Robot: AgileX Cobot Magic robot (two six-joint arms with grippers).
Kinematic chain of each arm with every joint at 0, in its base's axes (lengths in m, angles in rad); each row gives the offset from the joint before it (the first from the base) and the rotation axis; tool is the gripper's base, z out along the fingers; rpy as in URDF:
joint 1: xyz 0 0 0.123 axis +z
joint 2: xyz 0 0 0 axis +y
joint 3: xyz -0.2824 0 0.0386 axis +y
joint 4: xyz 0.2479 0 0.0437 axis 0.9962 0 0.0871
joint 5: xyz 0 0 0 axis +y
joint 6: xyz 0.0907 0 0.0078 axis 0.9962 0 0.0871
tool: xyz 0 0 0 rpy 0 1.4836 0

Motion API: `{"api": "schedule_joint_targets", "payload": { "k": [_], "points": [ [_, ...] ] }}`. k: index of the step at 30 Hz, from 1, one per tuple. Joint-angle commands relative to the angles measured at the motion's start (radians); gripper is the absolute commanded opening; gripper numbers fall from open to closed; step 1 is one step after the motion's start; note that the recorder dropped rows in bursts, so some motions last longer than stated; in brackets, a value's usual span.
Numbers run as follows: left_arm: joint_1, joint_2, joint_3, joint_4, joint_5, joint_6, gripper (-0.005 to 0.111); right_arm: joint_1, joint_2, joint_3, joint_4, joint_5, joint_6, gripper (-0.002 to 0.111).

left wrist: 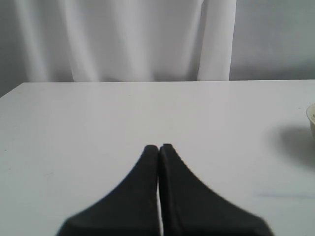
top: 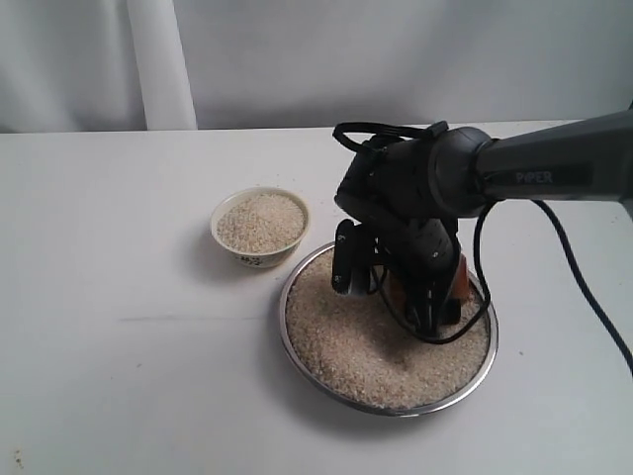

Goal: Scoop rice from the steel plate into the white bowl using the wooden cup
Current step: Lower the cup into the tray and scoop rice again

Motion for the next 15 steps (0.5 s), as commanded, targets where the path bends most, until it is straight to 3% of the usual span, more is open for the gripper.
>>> {"api": "schedule_joint_targets", "payload": {
  "k": [1, 15],
  "points": [
    [-0.003, -0.003, 0.002, 0.0, -0.006, -0.004, 0.0, -0.007, 0.031, 0.007, 0.072, -0.109, 0.0, 0.0],
    [-0.003, -0.003, 0.002, 0.0, -0.006, -0.004, 0.0, -0.007, 0.07, 0.007, 0.19, -0.21, -0.025, 0.0]
  ]
}}
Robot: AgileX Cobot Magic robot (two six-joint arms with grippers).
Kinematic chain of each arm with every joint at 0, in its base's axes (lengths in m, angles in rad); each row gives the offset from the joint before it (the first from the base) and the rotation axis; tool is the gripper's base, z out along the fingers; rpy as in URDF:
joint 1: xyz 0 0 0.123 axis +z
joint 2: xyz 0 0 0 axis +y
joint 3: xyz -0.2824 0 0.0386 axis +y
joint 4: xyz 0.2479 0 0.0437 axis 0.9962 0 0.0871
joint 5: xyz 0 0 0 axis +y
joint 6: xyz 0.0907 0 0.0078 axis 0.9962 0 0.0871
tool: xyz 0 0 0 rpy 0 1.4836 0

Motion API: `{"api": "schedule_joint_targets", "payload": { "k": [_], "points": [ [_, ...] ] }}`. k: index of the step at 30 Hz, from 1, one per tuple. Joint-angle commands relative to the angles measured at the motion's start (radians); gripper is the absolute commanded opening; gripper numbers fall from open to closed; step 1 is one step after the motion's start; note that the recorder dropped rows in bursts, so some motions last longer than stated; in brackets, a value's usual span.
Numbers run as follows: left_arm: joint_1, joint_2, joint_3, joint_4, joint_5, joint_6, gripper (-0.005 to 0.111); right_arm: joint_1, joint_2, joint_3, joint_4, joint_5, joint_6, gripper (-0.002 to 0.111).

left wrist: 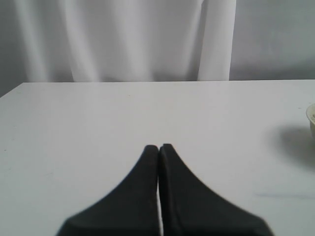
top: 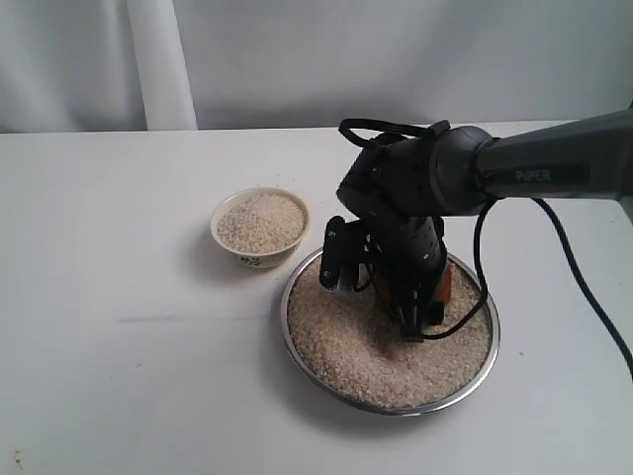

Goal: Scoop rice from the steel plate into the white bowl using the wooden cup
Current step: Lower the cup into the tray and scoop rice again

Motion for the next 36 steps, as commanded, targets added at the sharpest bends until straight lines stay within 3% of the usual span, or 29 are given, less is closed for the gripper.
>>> {"api": "schedule_joint_targets", "payload": {
  "k": [1, 19, 29, 36],
  "points": [
    [-0.003, -0.003, 0.002, 0.0, -0.006, -0.004, 0.0, -0.005, 0.053, 0.012, 0.114, -0.135, 0.006, 0.0],
    [-0.003, -0.003, 0.002, 0.0, -0.006, -0.004, 0.0, -0.007, 0.051, 0.027, 0.149, -0.182, 0.006, 0.0],
    [-0.003, -0.003, 0.002, 0.0, -0.006, -0.004, 0.0, -0.059, -0.038, 0.244, 0.181, -0.444, 0.014, 0.0],
    [-0.003, -0.003, 0.002, 0.0, -0.006, -0.004, 0.0, -0.101, -0.059, 0.275, 0.25, -0.588, 0.011, 0.0]
  ]
}}
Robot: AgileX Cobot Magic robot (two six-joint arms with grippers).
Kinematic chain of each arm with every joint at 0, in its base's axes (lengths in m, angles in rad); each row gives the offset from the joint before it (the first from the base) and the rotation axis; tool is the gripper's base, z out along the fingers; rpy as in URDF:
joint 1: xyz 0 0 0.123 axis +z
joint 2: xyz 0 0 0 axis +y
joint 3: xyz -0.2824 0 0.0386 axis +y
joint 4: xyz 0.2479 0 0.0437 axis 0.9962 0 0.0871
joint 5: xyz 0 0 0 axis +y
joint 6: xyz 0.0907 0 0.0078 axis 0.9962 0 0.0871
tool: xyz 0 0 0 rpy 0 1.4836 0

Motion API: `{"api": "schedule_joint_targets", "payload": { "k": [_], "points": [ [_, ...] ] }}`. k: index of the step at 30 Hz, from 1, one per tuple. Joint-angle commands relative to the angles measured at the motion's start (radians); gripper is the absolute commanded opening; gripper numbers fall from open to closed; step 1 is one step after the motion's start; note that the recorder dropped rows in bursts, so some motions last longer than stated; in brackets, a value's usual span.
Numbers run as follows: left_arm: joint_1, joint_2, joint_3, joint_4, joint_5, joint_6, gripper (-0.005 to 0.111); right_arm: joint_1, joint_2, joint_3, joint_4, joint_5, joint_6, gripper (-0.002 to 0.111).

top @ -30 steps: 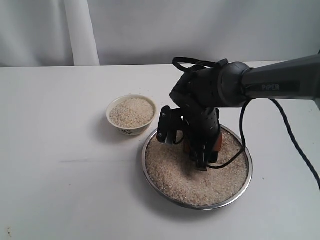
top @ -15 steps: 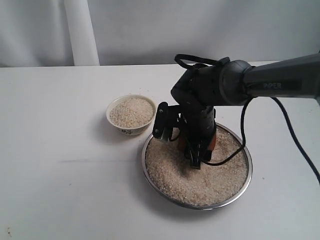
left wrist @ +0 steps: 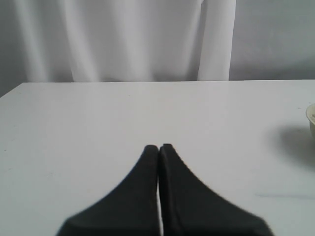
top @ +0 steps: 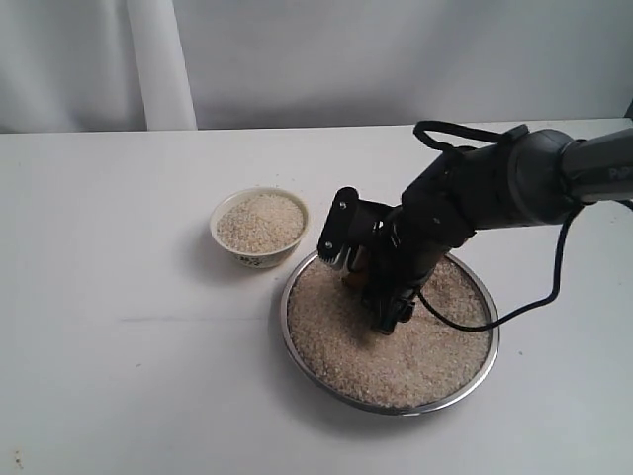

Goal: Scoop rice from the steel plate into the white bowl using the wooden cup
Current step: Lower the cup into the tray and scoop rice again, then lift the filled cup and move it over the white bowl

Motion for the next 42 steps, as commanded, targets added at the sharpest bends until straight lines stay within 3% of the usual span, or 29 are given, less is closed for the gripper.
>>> {"api": "schedule_joint_targets", "payload": {
  "k": [1, 9, 19, 29, 38, 42],
  "points": [
    [-0.003, -0.003, 0.002, 0.0, -0.006, -0.004, 0.0, -0.015, 0.053, 0.038, 0.06, -0.047, 0.0, 0.0],
    [-0.003, -0.003, 0.002, 0.0, -0.006, -0.004, 0.0, -0.015, 0.053, 0.097, 0.06, -0.138, -0.002, 0.0],
    [-0.003, -0.003, 0.002, 0.0, -0.006, -0.004, 0.0, -0.083, -0.089, 0.305, 0.13, -0.446, 0.023, 0.0],
    [-0.003, -0.003, 0.002, 0.0, -0.006, -0.004, 0.0, -0.081, -0.276, 0.363, 0.131, -0.744, 0.184, 0.0],
    [-0.003, -0.003, 0.002, 0.0, -0.006, -0.004, 0.0, -0.081, -0.354, 0.363, 0.131, -0.876, 0.195, 0.0],
    [-0.003, -0.003, 0.002, 0.0, -0.006, -0.004, 0.0, -0.08, -0.352, 0.28, 0.131, -0.752, 0.21, 0.0]
  ]
}}
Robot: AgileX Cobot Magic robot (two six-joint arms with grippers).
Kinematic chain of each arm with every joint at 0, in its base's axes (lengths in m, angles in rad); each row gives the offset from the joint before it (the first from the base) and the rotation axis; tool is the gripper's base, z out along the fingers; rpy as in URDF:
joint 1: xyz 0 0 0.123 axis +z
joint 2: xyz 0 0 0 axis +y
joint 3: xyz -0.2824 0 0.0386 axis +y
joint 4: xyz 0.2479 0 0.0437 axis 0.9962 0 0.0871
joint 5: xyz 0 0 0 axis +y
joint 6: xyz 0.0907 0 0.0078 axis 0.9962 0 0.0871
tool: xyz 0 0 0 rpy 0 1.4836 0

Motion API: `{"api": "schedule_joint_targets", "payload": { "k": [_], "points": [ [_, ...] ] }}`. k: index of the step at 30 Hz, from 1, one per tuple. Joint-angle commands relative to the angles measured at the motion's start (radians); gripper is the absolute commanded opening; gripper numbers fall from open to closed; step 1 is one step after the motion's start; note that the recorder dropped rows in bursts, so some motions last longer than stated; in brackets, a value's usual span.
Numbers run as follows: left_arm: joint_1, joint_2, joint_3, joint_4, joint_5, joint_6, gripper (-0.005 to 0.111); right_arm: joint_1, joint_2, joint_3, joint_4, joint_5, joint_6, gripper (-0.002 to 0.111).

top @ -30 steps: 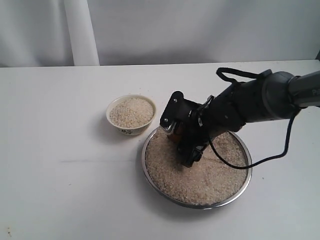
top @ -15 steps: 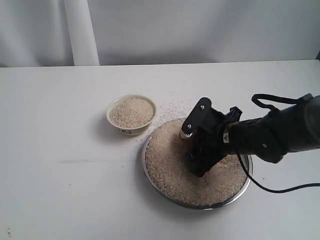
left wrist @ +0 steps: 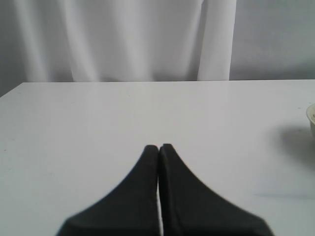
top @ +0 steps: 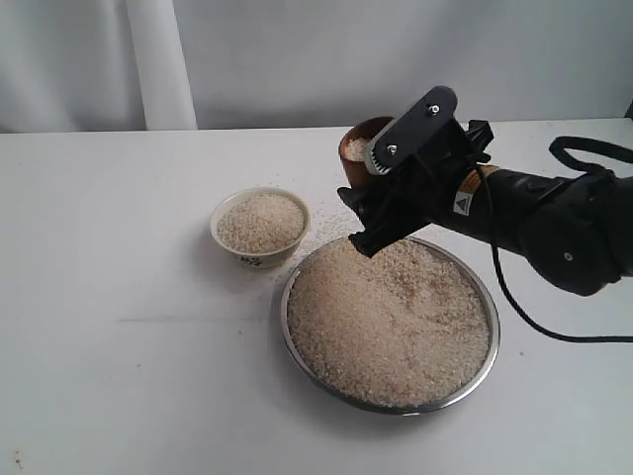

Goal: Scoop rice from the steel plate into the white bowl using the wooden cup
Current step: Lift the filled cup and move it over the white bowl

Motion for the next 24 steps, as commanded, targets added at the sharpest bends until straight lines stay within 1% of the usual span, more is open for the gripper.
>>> {"api": "schedule_joint_targets", "payload": {
  "k": [1, 2, 10, 14, 24],
  "points": [
    [-0.003, -0.003, 0.002, 0.0, -0.006, -0.004, 0.0, -0.002, -0.01, -0.111, -0.006, 0.138, 0.014, 0.0],
    [-0.003, -0.003, 0.002, 0.0, -0.006, -0.004, 0.0, -0.002, -0.01, -0.165, -0.006, 0.211, 0.014, 0.0],
    [-0.003, -0.003, 0.002, 0.0, -0.006, -0.004, 0.0, 0.016, 0.048, -0.434, -0.042, 0.491, 0.004, 0.0],
    [-0.003, -0.003, 0.002, 0.0, -0.006, -0.004, 0.0, 0.055, 0.141, -0.574, -0.067, 0.601, -0.017, 0.0],
    [-0.003, -0.003, 0.002, 0.0, -0.006, -0.004, 0.0, 0.139, 0.426, -0.941, -0.217, 0.907, -0.02, 0.0]
  ]
}}
